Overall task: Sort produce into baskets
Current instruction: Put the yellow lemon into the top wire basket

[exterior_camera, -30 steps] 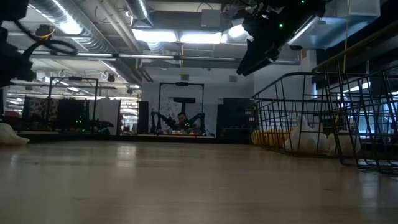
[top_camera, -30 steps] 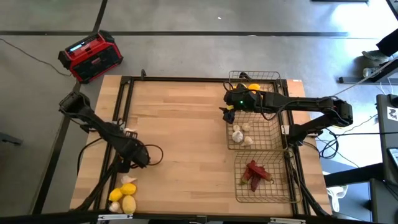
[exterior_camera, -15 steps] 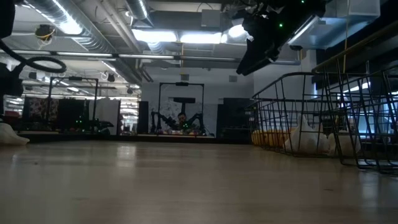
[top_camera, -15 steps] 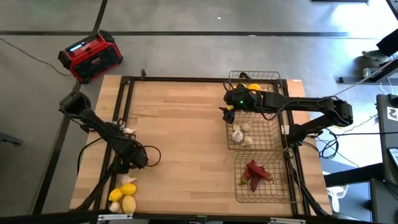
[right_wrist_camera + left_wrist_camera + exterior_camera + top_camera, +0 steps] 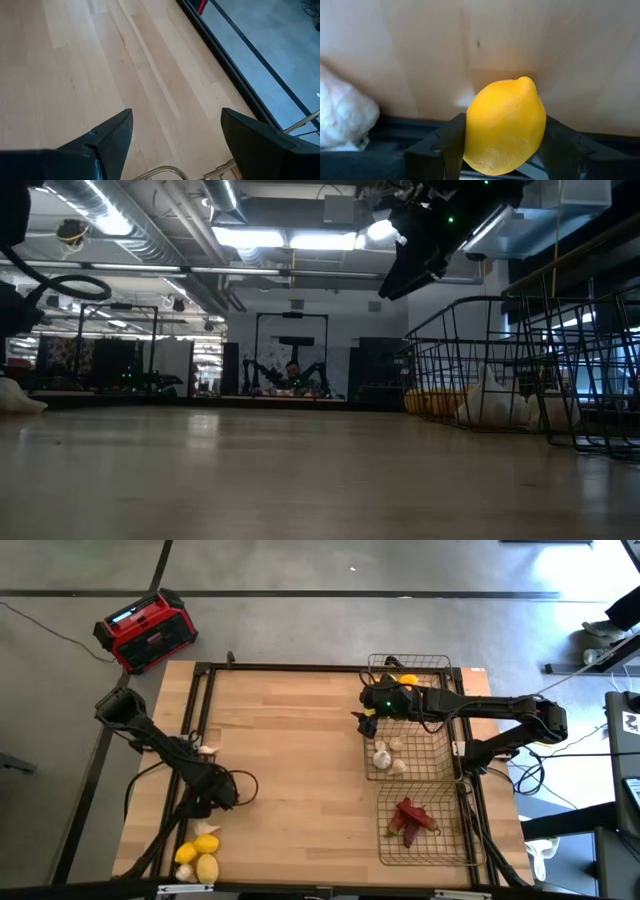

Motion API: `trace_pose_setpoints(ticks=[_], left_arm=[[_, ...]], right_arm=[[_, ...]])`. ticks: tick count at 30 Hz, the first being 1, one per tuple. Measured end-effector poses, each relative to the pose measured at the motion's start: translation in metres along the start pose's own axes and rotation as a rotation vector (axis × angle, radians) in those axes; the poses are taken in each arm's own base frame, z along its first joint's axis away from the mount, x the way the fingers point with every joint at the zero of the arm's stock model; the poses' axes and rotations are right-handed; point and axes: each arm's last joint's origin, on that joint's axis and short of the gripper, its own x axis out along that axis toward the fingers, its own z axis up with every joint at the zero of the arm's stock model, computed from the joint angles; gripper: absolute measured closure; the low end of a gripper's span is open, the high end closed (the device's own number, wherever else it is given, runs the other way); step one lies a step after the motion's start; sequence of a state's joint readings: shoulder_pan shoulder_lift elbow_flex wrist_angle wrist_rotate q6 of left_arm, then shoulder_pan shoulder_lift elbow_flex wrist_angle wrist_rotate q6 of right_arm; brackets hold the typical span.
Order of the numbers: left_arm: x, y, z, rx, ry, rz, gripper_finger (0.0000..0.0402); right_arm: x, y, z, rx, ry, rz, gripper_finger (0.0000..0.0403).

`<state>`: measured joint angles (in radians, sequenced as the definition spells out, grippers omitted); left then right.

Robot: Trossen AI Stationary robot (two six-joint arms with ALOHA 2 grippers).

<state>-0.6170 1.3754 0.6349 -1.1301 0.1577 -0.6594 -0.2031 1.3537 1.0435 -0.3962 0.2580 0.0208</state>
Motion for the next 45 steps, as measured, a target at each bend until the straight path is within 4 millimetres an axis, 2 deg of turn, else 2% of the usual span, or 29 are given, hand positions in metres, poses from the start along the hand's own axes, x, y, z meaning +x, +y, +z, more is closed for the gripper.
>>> trace_pose_setpoints(ticks=[6, 13, 22, 29, 38, 45], left_arm=[[-0.020, -0.001, 0.006, -0.036, -0.075, 0.059, 0.0195], [-0.059, 0.001, 0.011, -0.052, -0.222, 0.124, 0.0198], [-0.112, 0.018, 0.005, -0.161, -0.489, 0.143, 0.0197], [-0.138, 0.033, 0.003, -0.209, -0.734, 0.100, 0.0193], [-0.170, 0.051, 0.011, -0.194, -1.070, 0.001, 0.0192], [-0.192, 0.060, 0.021, -0.121, -1.283, -0.022, 0.0192]], right_arm=[[0.000, 0.000, 0.000, 0.000, 0.000, 0.001, 0.0105], [0.000, 0.000, 0.000, 0.000, -0.001, 0.002, 0.0105], [0.000, 0.000, 0.000, 0.000, -0.004, 0.006, 0.0105], [0.000, 0.001, 0.001, 0.003, -0.014, 0.040, 0.0105], [-0.001, 0.006, 0.013, -0.012, -0.132, 0.158, 0.0105], [-0.010, 0.027, 0.024, -0.135, -0.282, 0.232, 0.0105]])
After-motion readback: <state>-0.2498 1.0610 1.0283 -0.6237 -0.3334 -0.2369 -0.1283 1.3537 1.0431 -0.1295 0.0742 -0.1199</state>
